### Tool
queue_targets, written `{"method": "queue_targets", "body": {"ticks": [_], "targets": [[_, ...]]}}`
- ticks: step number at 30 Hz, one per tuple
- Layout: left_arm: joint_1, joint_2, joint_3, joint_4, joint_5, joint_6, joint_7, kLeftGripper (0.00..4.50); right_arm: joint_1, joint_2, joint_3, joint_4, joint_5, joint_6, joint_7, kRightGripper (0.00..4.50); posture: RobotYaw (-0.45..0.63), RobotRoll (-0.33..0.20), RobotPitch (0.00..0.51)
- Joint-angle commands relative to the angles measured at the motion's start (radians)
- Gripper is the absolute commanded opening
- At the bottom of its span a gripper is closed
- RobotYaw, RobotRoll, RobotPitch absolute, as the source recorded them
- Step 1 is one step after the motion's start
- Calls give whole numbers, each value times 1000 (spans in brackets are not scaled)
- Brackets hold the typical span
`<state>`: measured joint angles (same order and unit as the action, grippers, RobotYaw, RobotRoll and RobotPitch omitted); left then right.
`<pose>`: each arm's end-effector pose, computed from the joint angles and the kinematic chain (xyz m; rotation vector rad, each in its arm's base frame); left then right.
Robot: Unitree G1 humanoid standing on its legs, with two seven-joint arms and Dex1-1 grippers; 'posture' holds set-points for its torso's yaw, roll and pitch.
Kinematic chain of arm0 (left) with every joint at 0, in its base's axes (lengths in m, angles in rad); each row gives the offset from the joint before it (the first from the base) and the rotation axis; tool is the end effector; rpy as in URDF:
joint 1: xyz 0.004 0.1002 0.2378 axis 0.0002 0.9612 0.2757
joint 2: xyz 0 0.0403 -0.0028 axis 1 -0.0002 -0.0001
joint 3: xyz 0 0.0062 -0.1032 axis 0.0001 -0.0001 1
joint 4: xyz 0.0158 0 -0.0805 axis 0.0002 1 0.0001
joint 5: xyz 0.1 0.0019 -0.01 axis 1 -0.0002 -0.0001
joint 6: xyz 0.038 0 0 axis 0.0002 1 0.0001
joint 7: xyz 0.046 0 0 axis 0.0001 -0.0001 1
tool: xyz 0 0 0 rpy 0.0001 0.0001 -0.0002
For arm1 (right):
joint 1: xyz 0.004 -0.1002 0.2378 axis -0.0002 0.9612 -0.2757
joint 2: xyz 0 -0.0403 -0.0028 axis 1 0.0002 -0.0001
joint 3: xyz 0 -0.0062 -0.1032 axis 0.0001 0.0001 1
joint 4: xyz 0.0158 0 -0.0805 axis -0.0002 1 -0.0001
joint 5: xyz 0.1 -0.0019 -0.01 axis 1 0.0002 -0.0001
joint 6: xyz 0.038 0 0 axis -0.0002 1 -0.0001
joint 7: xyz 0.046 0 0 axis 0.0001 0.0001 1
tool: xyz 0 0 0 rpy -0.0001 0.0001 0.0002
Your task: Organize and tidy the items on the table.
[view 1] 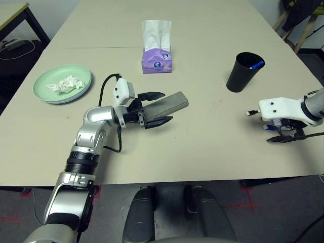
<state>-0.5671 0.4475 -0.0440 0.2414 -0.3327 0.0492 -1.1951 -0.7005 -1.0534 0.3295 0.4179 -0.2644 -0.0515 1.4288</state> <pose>0.2998 0.2040 0.1551 0.2665 -0.1609 -1.2553 0.2894 -0.2998 0.2198 -1.2255 0.7953 1.0728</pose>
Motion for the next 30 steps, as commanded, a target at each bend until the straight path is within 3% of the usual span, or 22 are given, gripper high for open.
{"method": "queue_targets", "body": {"ticks": [1, 8, 10, 20, 21, 30], "targets": [[26, 13, -11, -30, 0, -1, -4, 4455, -9, -8, 6, 39, -31, -31, -9, 4500, 59, 0, 213], [35, 20, -10, -47, -2, 3, -5, 4455, -17, 1, 4, 79, -51, -55, -10, 4500, 67, 0, 216], [36, 21, -11, -49, -2, 5, -5, 4500, -11, 7, 5, 90, -54, -61, -21, 4137, 67, 0, 216], [33, 26, -11, -52, -3, 11, -6, 4500, 3, 19, 1, 96, -56, -69, -36, 610, 68, 0, 213], [32, 26, -12, -49, -2, 9, -6, 4500, 3, 20, 0, 98, -54, -70, -41, 420, 65, 0, 207], [2, 24, -9, -10, 4, -13, -9, 4500, -32, 27, -65, 10, 113, 70, 121, 423, 61, 0, 176]]}}
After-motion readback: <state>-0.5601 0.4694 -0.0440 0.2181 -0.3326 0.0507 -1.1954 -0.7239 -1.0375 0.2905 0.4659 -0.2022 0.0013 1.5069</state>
